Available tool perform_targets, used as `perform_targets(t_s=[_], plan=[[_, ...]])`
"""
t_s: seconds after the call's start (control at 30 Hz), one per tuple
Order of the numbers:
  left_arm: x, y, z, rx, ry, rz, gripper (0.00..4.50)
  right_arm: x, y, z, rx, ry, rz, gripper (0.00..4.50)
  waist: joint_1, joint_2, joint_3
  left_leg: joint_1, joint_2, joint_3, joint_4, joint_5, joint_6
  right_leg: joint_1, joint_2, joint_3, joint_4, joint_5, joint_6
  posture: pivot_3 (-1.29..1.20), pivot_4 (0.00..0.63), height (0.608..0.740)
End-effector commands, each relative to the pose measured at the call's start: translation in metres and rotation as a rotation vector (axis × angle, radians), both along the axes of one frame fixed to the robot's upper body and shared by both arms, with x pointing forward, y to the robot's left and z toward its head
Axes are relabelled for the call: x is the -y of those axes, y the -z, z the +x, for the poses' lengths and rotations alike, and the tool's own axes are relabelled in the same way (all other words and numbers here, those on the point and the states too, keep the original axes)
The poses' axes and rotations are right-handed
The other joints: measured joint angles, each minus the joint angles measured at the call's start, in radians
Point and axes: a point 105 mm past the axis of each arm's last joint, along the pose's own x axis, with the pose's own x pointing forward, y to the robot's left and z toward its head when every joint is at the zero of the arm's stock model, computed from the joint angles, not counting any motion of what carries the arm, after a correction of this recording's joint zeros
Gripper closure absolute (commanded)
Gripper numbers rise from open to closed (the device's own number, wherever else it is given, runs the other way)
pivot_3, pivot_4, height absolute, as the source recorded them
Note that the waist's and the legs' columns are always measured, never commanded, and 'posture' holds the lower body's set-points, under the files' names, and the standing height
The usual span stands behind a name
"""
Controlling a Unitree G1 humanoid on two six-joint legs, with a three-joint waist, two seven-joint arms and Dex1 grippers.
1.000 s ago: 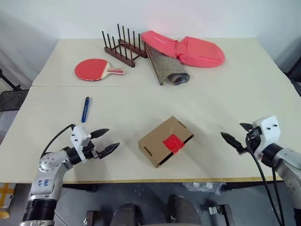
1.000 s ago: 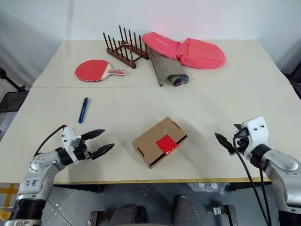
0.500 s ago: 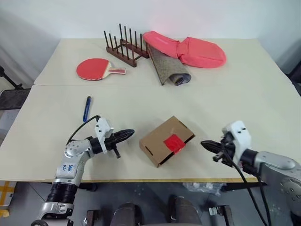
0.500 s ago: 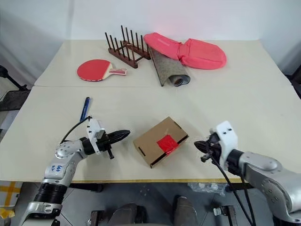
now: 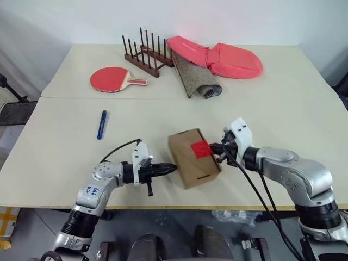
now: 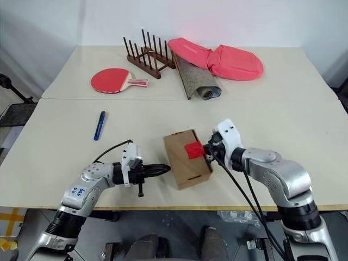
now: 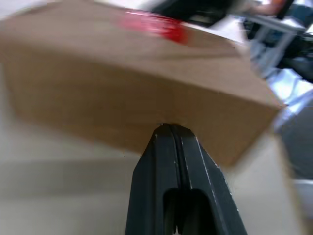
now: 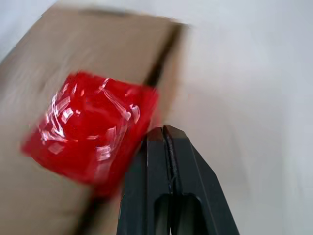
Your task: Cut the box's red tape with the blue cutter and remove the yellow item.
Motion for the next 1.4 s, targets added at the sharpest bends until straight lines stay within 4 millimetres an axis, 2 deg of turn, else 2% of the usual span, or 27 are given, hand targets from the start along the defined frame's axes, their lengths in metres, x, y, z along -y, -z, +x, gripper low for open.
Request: perform_targets(t_s=[0.03, 0.13, 0.2, 0.3, 0.37, 0.47, 0.57, 0.63, 0.7, 0.87, 1.0, 1.1, 1.3, 1.4], plan=[[0.013, -0.01, -0.009, 0.006, 0.073, -0.011, 4.5, -0.008, -0.008, 0.012, 0.068, -0.04, 0.006, 4.48, 0.002, 0.0, 0.0, 0.0, 0.0, 0.0, 0.0, 0.0, 0.0, 0.0, 0.0, 0.0, 0.0, 0.0, 0.0, 0.0, 0.15, 0.74], [0.014, -0.013, -0.007, 0.001, 0.059, -0.003, 4.5, -0.005, -0.014, 0.02, 0.132, -0.023, -0.002, 4.48, 0.003, 0.0, 0.0, -0.002, 0.0, -0.001, 0.002, 0.0, 0.0, 0.0, 0.0, 0.0, 0.0, 0.0, 0.0, 0.0, 0.15, 0.74], [0.006, -0.018, -0.001, 0.015, 0.0, -0.014, 4.5, 0.002, -0.022, 0.022, 0.175, 0.004, 0.004, 4.48, 0.001, 0.0, 0.0, -0.003, 0.0, -0.002, 0.003, 0.0, 0.0, 0.0, 0.0, 0.0, 0.0, 0.0, 0.0, 0.0, 0.15, 0.74], [-0.034, -0.026, 0.014, 0.047, -0.206, -0.022, 4.5, 0.029, -0.041, 0.011, 0.221, 0.078, -0.017, 4.48, 0.002, 0.0, 0.0, -0.003, 0.0, -0.002, 0.003, 0.0, 0.0, 0.0, 0.0, -0.001, 0.0, 0.0, 0.0, 0.0, 0.15, 0.74], [-0.06, -0.031, 0.022, 0.063, -0.322, -0.039, 4.5, 0.043, -0.045, 0.0, 0.214, 0.116, -0.034, 4.48, 0.003, 0.0, 0.0, -0.003, 0.001, -0.004, 0.003, 0.0, 0.0, -0.001, 0.0, -0.002, 0.0, 0.0, 0.0, 0.0, 0.15, 0.74], [-0.084, -0.031, 0.031, 0.073, -0.405, -0.036, 4.5, 0.059, -0.033, -0.02, 0.143, 0.143, -0.102, 4.48, 0.006, 0.0, 0.0, -0.006, 0.002, -0.005, 0.003, 0.0, 0.0, -0.001, 0.0, -0.004, 0.0, 0.0, 0.0, 0.0, 0.15, 0.74], [-0.093, -0.026, 0.045, 0.107, -0.434, 0.009, 4.5, 0.06, -0.008, -0.051, 0.005, 0.053, -0.19, 4.48, 0.016, -0.001, 0.0, -0.007, 0.0, -0.006, 0.005, 0.0, 0.001, -0.001, -0.001, -0.004, -0.001, 0.0, 0.0, 0.0, 0.15, 0.74], [-0.089, -0.026, 0.059, 0.136, -0.431, -0.004, 4.5, 0.055, 0.002, -0.066, -0.055, -0.004, -0.2, 4.48, 0.02, -0.001, 0.0, -0.008, -0.001, -0.006, 0.005, 0.0, 0.001, -0.001, -0.001, -0.004, -0.001, 0.001, 0.001, 0.0, 0.15, 0.74], [-0.075, -0.027, 0.071, 0.156, -0.4, -0.028, 4.5, 0.047, 0.007, -0.072, -0.077, -0.041, -0.184, 4.48, 0.02, -0.001, 0.0, -0.008, -0.001, -0.005, 0.006, 0.0, 0.002, -0.001, -0.001, -0.004, -0.001, 0.001, 0.001, 0.0, 0.15, 0.74], [-0.042, -0.029, 0.086, 0.17, -0.293, -0.068, 4.5, 0.028, 0.008, -0.063, -0.054, -0.055, -0.133, 4.48, 0.018, -0.005, 0.0, -0.008, -0.002, -0.005, 0.007, 0.001, 0.003, -0.001, -0.001, -0.004, -0.001, 0.003, 0.001, 0.0, 0.15, 0.74], [-0.02, -0.023, 0.074, 0.151, -0.127, -0.045, 4.5, 0.014, 0.003, -0.066, -0.037, -0.093, -0.109, 4.48, 0.007, -0.005, 0.0, -0.01, -0.002, -0.005, 0.006, 0.001, 0.002, -0.001, -0.001, -0.008, -0.002, 0.003, 0.001, 0.0, 0.15, 0.74], [-0.015, -0.019, 0.065, 0.139, -0.054, -0.02, 4.5, 0.009, 0.0, -0.077, -0.043, -0.127, -0.107, 4.48, 0.005, -0.005, 0.0, -0.011, -0.002, -0.004, 0.006, 0.001, 0.002, -0.001, -0.001, -0.011, -0.001, 0.003, 0.001, 0.0, 0.15, 0.74], [-0.008, -0.019, 0.06, 0.136, -0.014, -0.016, 4.5, 0.006, 0.004, -0.097, -0.108, -0.181, -0.145, 4.48, 0.008, -0.005, 0.001, -0.012, -0.002, -0.006, 0.007, 0.001, 0.002, -0.001, -0.002, -0.01, -0.003, 0.003, 0.001, 0.0, 0.15, 0.74], [-0.008, -0.018, 0.064, 0.148, -0.036, -0.016, 4.5, 0.012, 0.005, -0.09, -0.091, -0.131, -0.154, 4.48, 0.007, -0.006, 0.001, -0.011, -0.002, -0.009, 0.007, 0.001, 0.002, -0.001, -0.002, -0.009, -0.003, 0.003, 0.001, 0.0, 0.15, 0.74]])
